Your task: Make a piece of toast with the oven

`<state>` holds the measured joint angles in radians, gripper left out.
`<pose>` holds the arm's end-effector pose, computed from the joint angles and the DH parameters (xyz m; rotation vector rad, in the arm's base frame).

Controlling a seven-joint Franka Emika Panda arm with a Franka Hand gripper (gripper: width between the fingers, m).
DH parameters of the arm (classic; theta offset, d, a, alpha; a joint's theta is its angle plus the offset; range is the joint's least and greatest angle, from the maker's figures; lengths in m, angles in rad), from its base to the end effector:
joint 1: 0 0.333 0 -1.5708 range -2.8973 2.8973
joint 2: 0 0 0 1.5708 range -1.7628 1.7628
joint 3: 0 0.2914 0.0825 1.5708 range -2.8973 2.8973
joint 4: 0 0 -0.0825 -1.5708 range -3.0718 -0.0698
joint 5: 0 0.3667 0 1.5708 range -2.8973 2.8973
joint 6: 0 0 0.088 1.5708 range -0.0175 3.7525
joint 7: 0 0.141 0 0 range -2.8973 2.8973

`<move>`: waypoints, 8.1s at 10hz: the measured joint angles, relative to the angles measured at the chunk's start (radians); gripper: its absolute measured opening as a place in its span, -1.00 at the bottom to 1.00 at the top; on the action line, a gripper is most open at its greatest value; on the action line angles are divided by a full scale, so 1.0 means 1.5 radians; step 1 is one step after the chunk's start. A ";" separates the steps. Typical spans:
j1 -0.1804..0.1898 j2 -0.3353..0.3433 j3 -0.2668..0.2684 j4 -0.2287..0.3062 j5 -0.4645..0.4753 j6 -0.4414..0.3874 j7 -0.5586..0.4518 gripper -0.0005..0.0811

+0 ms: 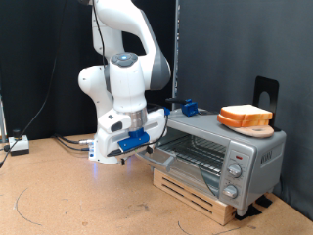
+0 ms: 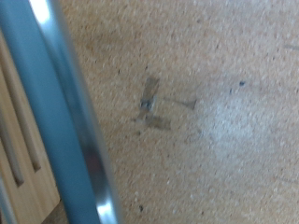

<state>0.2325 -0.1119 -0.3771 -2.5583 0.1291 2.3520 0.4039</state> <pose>0.4185 -0.0517 0.2515 -2.8694 0.9509 0.1815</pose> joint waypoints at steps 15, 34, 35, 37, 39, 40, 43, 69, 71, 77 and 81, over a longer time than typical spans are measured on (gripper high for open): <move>-0.056 0.290 0.005 0.119 0.088 0.050 -0.087 0.99; -0.133 0.158 0.015 0.152 0.302 -0.117 -0.346 0.99; -0.132 0.136 0.015 0.151 0.297 -0.133 -0.345 0.99; -0.131 0.094 0.016 0.151 0.264 -0.165 -0.318 0.99; -0.131 0.076 0.017 0.143 0.251 -0.176 -0.306 0.99; -0.129 0.074 0.020 0.146 0.270 -0.186 -0.339 0.99; -0.117 0.039 0.042 0.155 0.333 -0.234 -0.475 0.99; -0.041 -0.313 0.178 0.131 0.278 -0.589 -0.776 0.99; -0.034 -0.350 0.221 0.089 0.253 -0.540 -0.798 0.99; -0.036 -0.449 0.269 -0.012 0.275 -0.419 -0.796 0.99; -0.036 -0.540 0.296 -0.122 0.277 -0.337 -0.796 0.99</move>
<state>0.1784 -0.9225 0.0676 -2.7414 0.5440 1.8471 -0.7898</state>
